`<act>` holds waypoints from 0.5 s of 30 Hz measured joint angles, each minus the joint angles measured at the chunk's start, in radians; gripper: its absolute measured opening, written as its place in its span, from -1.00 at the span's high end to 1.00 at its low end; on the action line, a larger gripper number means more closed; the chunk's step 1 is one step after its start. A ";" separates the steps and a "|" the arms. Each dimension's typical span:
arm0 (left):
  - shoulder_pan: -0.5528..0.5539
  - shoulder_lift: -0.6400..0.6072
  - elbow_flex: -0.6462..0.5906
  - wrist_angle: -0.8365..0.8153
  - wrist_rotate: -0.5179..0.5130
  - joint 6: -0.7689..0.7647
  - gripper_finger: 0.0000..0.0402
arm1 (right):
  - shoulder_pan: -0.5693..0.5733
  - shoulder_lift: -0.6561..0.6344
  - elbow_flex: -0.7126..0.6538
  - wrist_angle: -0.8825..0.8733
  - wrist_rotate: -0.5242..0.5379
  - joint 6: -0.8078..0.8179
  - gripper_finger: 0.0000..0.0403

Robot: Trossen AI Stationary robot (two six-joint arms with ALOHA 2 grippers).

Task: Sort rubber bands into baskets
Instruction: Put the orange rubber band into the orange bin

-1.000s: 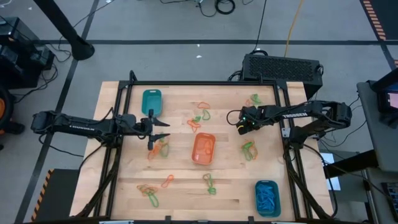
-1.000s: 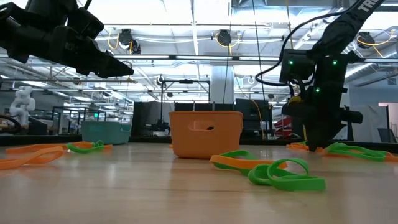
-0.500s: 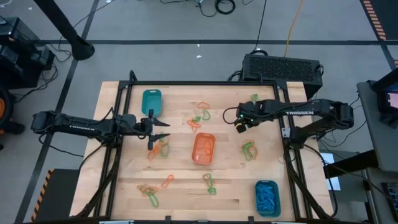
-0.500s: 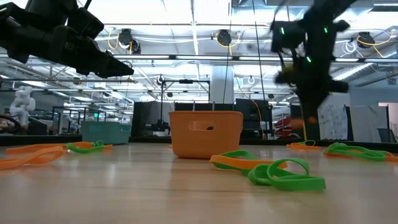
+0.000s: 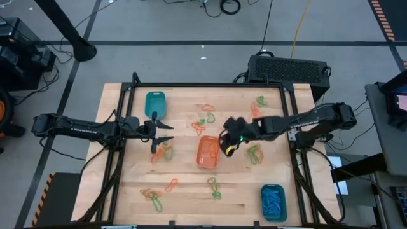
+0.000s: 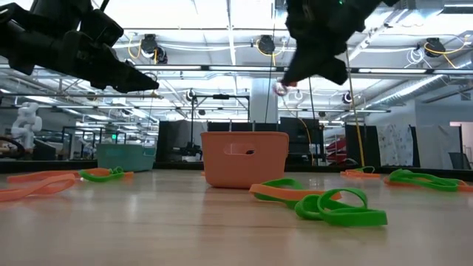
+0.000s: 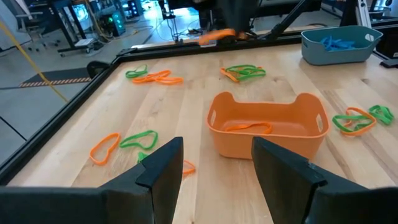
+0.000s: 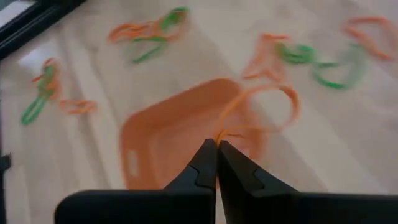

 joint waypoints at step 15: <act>0.000 0.000 0.000 -0.041 0.000 -0.027 0.01 | 0.054 0.272 0.107 0.175 -0.202 -0.105 1.00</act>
